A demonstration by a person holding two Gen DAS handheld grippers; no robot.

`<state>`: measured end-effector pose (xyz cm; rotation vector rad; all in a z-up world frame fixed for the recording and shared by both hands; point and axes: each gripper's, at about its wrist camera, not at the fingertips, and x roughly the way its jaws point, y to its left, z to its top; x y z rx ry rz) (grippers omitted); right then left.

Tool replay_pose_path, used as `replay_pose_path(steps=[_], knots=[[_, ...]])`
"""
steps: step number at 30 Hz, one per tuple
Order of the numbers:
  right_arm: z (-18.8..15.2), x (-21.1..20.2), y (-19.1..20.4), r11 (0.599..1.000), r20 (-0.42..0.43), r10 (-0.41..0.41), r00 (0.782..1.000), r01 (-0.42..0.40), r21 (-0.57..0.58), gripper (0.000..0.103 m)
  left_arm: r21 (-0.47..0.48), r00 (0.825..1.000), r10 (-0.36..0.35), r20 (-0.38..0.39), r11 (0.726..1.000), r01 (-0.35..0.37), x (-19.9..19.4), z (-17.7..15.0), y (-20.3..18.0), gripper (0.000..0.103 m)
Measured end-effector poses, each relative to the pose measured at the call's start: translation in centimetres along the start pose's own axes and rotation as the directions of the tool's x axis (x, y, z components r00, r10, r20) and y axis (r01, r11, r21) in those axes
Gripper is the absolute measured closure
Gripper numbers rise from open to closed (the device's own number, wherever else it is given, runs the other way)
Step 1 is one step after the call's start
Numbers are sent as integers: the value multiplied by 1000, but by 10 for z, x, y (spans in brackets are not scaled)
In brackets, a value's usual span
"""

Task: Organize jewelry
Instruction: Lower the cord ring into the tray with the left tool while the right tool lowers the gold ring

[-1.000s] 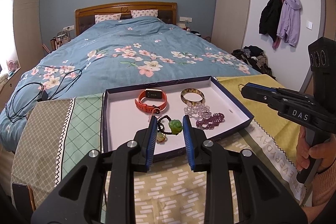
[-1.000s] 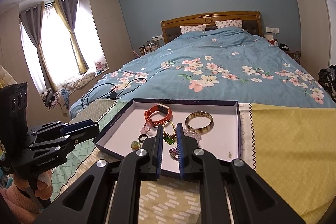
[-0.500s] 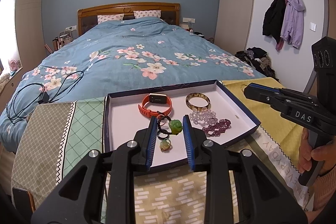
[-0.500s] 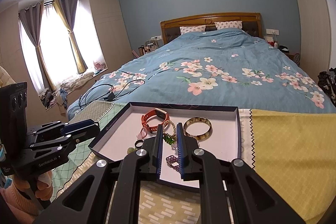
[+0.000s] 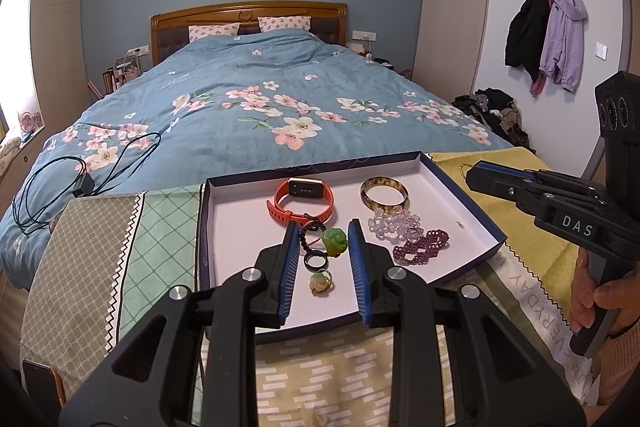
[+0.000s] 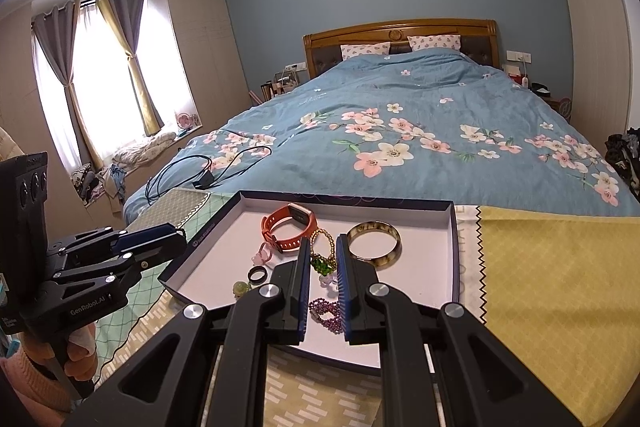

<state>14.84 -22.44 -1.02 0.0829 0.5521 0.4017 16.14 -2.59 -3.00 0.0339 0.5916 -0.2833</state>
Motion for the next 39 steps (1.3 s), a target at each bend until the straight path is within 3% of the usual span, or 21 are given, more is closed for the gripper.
replay_pose_path(steps=[39], knots=[[-1,25,-12,1000,-46,-9,999,9,2,92,-24,998,39,-40,999,-40,31,4,5,78]])
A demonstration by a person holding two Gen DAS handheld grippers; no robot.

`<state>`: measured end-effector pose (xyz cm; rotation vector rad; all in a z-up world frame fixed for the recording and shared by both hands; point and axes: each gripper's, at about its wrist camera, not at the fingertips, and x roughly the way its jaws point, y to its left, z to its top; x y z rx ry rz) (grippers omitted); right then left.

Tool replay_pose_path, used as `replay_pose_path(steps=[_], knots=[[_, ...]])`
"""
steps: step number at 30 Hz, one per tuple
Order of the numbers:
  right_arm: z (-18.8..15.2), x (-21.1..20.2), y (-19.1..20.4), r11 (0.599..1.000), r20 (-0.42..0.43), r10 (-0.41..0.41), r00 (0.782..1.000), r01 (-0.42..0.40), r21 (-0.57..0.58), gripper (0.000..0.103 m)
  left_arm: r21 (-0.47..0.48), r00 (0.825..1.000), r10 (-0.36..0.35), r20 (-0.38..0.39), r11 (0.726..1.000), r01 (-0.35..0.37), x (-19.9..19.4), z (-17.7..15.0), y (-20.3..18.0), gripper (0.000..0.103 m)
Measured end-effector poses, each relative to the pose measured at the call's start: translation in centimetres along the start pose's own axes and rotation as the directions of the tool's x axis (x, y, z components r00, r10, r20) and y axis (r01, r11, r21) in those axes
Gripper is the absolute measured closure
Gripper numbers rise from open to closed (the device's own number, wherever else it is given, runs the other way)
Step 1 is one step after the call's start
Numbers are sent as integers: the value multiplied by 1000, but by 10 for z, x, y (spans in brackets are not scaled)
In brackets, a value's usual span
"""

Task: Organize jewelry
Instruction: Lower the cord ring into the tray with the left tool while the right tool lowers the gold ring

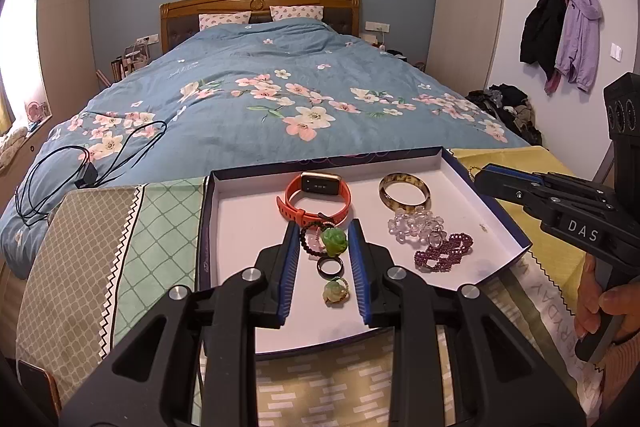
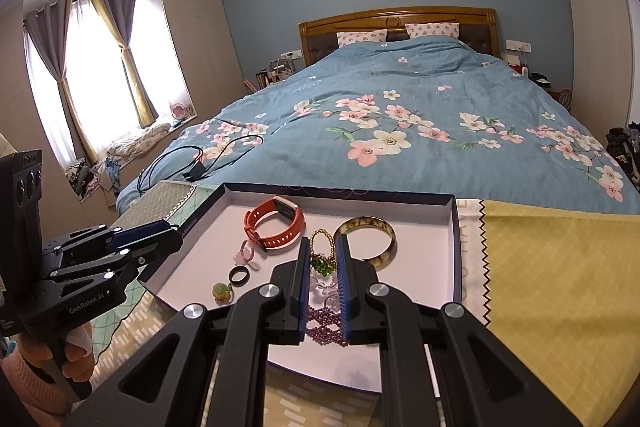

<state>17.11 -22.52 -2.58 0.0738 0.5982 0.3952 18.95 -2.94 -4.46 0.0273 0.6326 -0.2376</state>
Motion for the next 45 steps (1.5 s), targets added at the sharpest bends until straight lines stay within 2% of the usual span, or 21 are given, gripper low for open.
replay_pose_path(steps=[10,26,45], knots=[[2,4,0,1000,-11,-5,1000,5,-4,92,-9,1000,1,-21,1000,-1,8,-1,3,78],[1,29,0,1000,-85,-14,996,14,-9,92,-19,997,2,-76,1000,-4,29,-6,3,78],[-5,44,7,1000,-136,-16,991,13,-28,92,-21,994,7,-106,1000,-10,40,-10,4,78]])
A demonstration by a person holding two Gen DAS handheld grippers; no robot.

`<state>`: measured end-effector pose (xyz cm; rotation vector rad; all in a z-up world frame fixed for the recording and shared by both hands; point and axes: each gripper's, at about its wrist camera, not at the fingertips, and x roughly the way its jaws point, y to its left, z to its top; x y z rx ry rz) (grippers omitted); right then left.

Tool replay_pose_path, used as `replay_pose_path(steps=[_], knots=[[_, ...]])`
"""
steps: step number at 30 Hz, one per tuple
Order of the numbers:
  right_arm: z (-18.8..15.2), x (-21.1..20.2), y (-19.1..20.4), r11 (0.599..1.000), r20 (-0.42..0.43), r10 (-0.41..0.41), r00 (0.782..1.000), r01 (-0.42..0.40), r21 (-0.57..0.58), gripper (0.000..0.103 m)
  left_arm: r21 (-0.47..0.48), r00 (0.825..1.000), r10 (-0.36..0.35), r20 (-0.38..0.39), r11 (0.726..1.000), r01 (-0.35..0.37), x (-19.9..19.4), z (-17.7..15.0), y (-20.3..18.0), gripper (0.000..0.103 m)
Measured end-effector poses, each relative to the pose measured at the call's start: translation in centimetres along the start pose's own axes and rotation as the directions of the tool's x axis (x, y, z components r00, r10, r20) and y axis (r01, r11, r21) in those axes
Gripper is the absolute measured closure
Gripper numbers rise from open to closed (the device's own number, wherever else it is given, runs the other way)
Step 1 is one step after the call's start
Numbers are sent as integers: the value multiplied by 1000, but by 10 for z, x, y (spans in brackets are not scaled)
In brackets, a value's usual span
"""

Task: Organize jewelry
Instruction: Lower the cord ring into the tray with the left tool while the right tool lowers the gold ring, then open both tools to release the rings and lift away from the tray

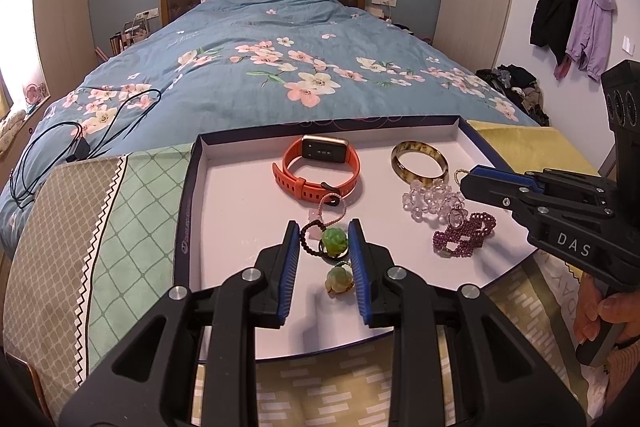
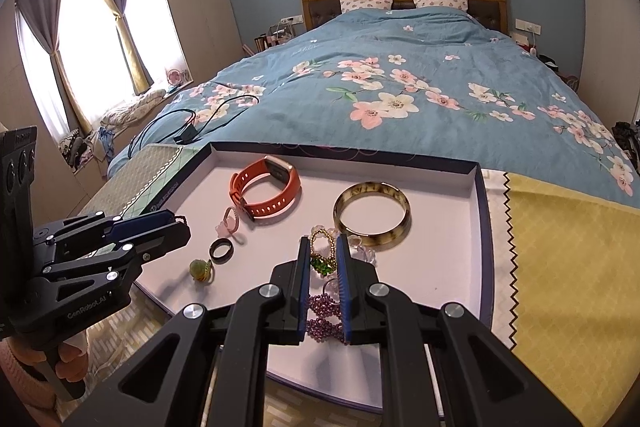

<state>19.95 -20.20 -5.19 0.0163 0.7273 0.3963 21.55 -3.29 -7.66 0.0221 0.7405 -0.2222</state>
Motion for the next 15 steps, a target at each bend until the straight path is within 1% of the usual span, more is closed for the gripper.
replay_pose_path(steps=[15], knots=[[-5,14,1,1000,-50,-10,999,10,1,90,10,999,4,-34,1000,-3,12,-4,-1,78]])
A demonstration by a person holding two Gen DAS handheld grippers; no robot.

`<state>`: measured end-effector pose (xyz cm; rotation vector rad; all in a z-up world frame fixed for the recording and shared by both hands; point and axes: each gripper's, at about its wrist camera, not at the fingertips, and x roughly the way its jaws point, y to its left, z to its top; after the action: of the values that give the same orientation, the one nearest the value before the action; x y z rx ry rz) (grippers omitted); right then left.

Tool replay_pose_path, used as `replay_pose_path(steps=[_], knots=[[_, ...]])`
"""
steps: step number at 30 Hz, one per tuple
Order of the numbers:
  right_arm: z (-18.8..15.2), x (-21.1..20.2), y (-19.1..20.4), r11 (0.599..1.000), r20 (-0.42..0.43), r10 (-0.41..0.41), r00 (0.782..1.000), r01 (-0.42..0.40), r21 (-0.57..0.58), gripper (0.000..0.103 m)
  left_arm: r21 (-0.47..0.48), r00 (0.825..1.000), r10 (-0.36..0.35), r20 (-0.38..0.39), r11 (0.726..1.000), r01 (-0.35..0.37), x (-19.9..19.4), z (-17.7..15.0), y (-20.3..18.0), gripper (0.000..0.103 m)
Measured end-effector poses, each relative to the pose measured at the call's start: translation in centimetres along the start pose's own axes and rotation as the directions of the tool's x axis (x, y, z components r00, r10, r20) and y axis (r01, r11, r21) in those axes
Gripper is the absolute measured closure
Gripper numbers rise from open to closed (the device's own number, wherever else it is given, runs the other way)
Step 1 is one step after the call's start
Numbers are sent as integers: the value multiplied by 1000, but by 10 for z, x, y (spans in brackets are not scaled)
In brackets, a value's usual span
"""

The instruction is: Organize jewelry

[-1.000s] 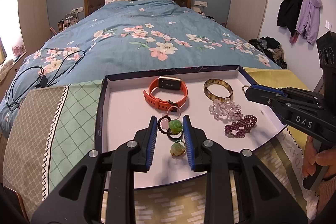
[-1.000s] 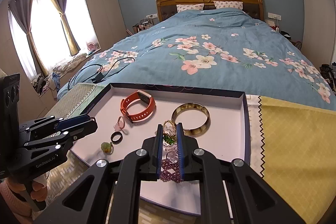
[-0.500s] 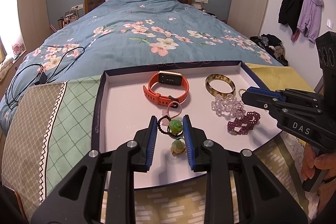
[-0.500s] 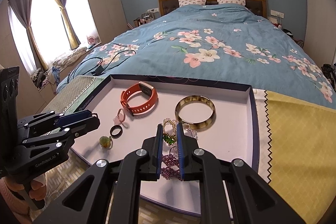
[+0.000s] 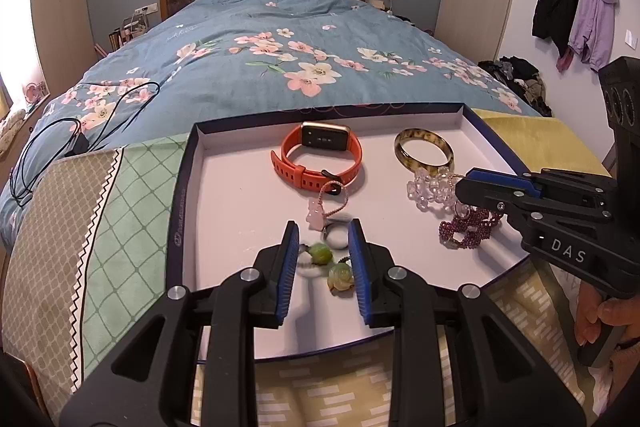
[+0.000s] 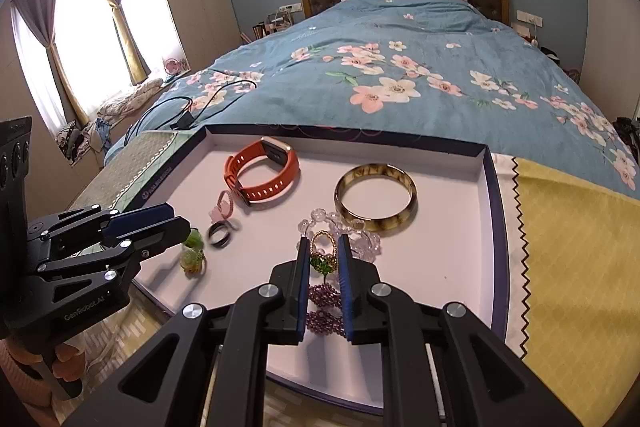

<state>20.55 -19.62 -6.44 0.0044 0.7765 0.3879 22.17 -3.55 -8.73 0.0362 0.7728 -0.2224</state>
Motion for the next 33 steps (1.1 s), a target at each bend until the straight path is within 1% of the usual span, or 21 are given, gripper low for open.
replay_pose_path(steps=[2,4,6,8,9,10,11,12,13,14,15,16,17,19,21,23,24,26,28,30,33], knots=[[-1,0,-2,1000,-1,-2,1000,2,7,89,0,1000,1,-3,1000,-1,1,0,0,75],[-1,0,-3,1000,3,-5,1000,5,13,82,-4,1000,4,-1,1000,-4,1,-1,0,71],[-1,-3,-4,1000,12,-5,1000,5,20,80,-7,1000,5,4,1000,-5,-1,-1,1,70],[0,-9,-6,1000,26,-7,1000,6,27,73,-10,1000,6,15,1000,-6,-5,-1,2,66],[-1,-14,-6,999,42,-10,999,9,32,68,-12,1000,8,23,1000,-8,-8,-2,3,64],[-1,-18,-6,999,56,-13,998,11,35,63,-11,999,8,39,1000,-8,-14,-2,3,60],[-1,-26,-5,999,78,-17,997,14,37,60,-11,999,10,49,1000,-9,-18,-2,3,53],[-1,-31,-5,999,94,-21,995,18,37,54,-15,997,13,71,1000,-12,-25,-2,3,49],[-2,-38,-4,999,117,-29,993,25,37,48,-14,996,16,93,1000,-15,-32,-4,2,43],[-4,-46,-2,999,141,-37,989,32,34,46,-5,992,28,123,1000,-27,-40,-5,0,34],[-5,-52,-1,999,160,-45,986,41,32,39,6,987,41,154,999,-43,-49,-7,-2,26],[-6,-59,1,998,183,-58,981,54,30,30,10,982,49,181,999,-52,-57,-9,-3,10],[-10,-68,5,997,219,-75,973,71,27,26,9,974,59,219,998,-62,-67,-12,-3,8],[-14,-81,10,996,262,-91,961,90,19,14,10,955,71,287,997,-77,-87,-17,-5,6],[-22,-94,16,991,302,-135,944,132,29,7,4,943,81,323,996,-87,-102,-21,-4,6],[-30,-106,21,986,334,-164,928,160,42,7,-23,937,92,338,996,-89,-115,-23,-3,6],[-33,-109,22,984,343,-176,923,170,49,7,-49,933,106,343,994,-95,-121,-25,-2,6],[-41,-117,26,981,351,-192,916,183,60,7,-67,925,131,356,991,-114,-131,-29,-3,6],[-47,-121,32,979,362,-204,909,198,55,7,-63,914,143,379,990,-129,-143,-35,-7,6],[-54,-128,39,978,400,-201,894,204,35,7,-53,900,139,413,990,-128,-152,-41,-12,6],[-59,-133,45,978,414,-200,888,208,26,7,-43,890,146,433,989,-141,-162,-47,-17,6]])
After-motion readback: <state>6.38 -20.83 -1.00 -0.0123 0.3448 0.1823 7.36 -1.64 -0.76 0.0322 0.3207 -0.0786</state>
